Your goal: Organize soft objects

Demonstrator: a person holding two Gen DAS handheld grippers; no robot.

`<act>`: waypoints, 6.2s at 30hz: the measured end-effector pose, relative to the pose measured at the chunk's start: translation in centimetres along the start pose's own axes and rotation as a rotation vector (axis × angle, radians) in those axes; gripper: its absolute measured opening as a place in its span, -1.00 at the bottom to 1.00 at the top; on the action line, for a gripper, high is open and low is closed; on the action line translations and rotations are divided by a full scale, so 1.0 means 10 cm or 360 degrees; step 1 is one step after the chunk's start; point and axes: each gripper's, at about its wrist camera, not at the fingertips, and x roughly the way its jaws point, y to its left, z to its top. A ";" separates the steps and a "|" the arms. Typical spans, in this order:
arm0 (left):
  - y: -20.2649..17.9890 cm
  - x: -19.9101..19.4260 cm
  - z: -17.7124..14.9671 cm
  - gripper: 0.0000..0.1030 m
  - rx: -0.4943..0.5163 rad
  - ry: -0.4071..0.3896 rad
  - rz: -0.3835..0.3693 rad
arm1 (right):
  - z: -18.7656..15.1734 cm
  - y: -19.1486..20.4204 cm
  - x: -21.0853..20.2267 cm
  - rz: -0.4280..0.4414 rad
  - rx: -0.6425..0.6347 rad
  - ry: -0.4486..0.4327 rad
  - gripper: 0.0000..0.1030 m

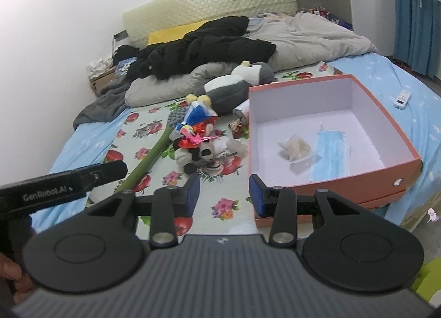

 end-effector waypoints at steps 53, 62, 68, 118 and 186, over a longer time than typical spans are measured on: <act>1.94 2.76 -0.04 0.31 -0.0358 0.0200 -0.0021 | 0.79 0.73 3.24 0.0200 -0.0373 0.0386 -0.17; 1.99 3.15 -0.07 0.32 -0.0327 0.0301 -0.0105 | 0.78 0.82 3.65 0.0193 -0.0475 0.0405 -0.18; 1.93 3.25 -0.05 0.21 -0.0286 0.0301 -0.0111 | 0.77 0.85 3.62 0.0183 -0.0547 0.0358 -0.32; 1.56 1.41 -0.80 -0.08 -0.0472 0.0416 0.0290 | -0.60 0.54 2.14 -0.0039 -0.0336 0.0400 -0.32; 0.99 1.89 -0.67 -0.17 0.0594 0.0630 0.0236 | -0.75 0.12 1.93 0.0022 -0.0211 0.0391 -0.39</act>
